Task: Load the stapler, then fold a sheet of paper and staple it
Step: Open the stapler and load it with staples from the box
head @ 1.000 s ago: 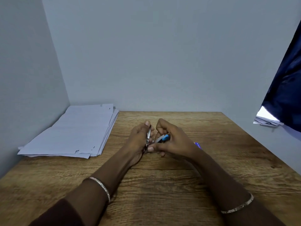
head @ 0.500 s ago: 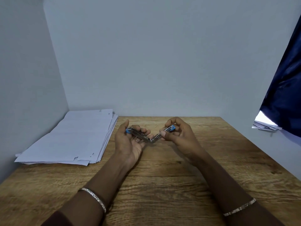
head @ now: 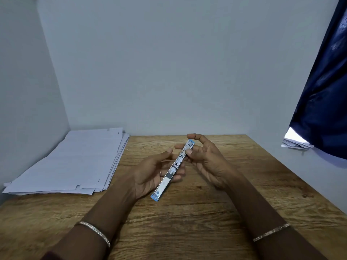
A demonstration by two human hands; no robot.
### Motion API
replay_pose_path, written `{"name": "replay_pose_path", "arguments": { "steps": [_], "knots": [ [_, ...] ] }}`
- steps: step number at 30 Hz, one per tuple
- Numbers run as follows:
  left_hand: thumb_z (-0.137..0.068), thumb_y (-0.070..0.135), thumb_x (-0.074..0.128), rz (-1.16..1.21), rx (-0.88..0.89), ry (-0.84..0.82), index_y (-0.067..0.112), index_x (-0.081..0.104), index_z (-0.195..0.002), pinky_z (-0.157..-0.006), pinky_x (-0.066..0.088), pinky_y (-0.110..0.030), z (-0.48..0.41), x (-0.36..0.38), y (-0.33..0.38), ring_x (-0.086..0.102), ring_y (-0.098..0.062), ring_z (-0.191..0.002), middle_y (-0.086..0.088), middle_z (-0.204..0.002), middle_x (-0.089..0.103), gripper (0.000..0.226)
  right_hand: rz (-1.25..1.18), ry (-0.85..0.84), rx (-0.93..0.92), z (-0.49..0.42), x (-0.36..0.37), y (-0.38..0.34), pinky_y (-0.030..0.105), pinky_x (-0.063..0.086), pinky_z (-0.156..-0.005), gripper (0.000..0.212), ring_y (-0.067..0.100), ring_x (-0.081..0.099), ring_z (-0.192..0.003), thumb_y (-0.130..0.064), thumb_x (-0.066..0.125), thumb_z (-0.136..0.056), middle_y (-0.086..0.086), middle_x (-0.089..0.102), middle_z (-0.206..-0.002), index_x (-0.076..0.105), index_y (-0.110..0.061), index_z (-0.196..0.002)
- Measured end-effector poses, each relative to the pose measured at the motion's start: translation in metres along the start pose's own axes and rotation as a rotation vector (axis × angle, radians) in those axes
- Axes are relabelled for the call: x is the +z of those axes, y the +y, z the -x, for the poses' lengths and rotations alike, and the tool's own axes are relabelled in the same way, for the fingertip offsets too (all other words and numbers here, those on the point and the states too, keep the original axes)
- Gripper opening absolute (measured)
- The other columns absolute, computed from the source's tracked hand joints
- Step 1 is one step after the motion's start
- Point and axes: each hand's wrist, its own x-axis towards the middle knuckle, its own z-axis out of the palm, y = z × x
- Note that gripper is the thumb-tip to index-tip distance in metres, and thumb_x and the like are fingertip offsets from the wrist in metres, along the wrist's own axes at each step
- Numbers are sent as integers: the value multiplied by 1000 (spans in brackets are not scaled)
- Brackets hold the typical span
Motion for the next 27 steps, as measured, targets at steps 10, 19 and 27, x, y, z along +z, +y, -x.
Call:
{"name": "replay_pose_path", "arguments": {
  "steps": [10,19,27],
  "knots": [
    [-99,60,38,-15,2,-19,10,65,-95,-37,39,-19,-7,16,-15,50,-16,-40,-10,-60,60,57,208,-60,-26,4,17,6,37,54,-70,37,33,61,-75,9,60,-95,17,72,-117,63,-10,-127],
    [-97,63,44,73,120,131,17,78,-67,-33,32,-16,-10,20,-20,35,-8,-32,-1,-48,38,64,652,180,-342,10,44,21,28,61,-68,41,8,71,-87,-4,68,-93,-1,70,-109,55,-26,-126],
    [-100,55,47,171,158,104,14,61,-54,-34,30,-20,-8,18,-19,37,-10,-33,-1,-46,40,63,1073,250,-546,15,48,21,45,58,-81,12,11,69,-101,-25,60,-101,-10,71,-104,62,-20,-111]
  ]
}}
